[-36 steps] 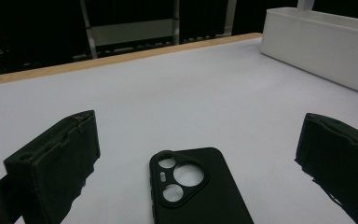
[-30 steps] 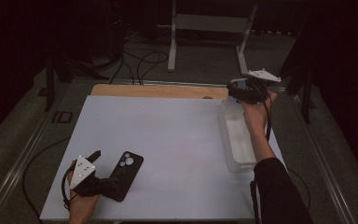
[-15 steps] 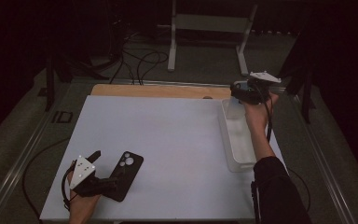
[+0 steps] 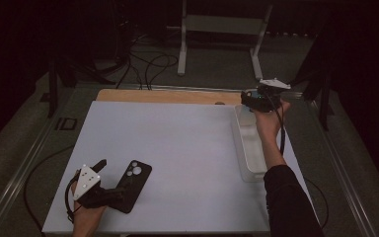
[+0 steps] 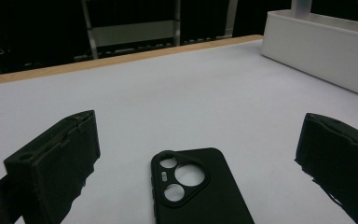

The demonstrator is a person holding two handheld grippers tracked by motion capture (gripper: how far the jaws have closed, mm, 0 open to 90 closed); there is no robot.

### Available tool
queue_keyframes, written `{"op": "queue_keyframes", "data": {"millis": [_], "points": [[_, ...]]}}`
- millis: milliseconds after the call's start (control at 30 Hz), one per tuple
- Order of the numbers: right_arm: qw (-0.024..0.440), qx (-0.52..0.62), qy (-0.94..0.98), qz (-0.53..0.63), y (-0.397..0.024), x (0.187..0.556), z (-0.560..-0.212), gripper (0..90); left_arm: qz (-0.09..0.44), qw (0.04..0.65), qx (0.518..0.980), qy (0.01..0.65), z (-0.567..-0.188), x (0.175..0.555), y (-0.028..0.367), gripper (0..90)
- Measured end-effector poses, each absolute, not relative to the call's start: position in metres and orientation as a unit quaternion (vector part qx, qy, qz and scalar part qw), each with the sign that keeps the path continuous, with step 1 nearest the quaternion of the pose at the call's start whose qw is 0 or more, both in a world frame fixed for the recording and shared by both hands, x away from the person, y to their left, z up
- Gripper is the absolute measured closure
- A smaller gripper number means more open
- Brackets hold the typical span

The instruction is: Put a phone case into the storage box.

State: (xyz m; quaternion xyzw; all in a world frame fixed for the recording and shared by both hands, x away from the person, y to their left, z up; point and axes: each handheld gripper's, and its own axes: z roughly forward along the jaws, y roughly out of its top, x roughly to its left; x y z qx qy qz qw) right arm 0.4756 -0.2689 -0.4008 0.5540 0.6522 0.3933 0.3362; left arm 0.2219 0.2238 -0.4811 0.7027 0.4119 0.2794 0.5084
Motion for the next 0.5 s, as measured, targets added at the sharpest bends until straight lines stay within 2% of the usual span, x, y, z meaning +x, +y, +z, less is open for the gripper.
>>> {"op": "queue_keyframes", "data": {"millis": [500], "points": [[0.325,0.561,0.663,0.375,-0.264,0.482,-0.423,16.5,0.278,0.51,0.702,0.412,-0.482,0.221,0.224,0.0]]}}
